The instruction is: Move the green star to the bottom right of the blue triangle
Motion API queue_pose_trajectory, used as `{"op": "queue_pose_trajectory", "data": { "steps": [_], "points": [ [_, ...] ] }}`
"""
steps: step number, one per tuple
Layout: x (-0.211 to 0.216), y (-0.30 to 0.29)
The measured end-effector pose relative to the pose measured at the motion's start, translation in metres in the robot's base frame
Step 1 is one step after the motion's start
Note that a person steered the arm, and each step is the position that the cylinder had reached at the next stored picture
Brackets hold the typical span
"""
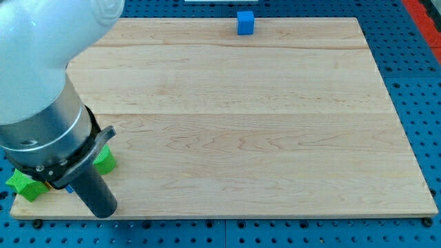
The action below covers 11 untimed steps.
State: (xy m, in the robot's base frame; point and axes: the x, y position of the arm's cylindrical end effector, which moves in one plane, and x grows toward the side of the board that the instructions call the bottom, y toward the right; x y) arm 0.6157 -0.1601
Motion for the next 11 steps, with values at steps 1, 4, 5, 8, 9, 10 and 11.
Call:
{"op": "queue_pose_trajectory", "data": {
  "steps": [1,4,5,8,9,10,11],
  "points": [
    [0.003,-0.006],
    [0.000,0.065],
    [-0.041,0.154],
    [-0.219,-0.094],
    [-0.215,-0.145],
    [-0.215,-0.145],
    [-0.145,-0.137]
  ]
}}
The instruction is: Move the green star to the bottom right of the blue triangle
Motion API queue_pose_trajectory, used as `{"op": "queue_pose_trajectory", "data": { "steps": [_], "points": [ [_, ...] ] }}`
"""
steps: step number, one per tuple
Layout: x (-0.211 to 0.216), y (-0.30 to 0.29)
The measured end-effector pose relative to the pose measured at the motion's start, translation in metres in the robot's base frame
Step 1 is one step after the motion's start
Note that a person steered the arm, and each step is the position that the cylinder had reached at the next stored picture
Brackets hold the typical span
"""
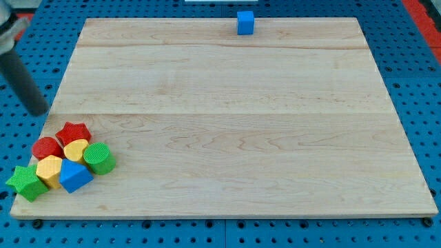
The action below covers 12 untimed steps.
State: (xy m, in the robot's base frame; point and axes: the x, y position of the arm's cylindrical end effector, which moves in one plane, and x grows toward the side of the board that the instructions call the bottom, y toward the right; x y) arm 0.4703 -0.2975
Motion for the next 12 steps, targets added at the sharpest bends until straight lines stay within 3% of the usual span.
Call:
{"op": "queue_pose_trajectory", "data": {
  "steps": [2,5,6,8,12],
  "points": [
    [0.084,-0.005],
    [0.105,-0.007],
    [0.147,-0.004],
    [0.148,0.001],
    [0.148,0.258]
  ]
}}
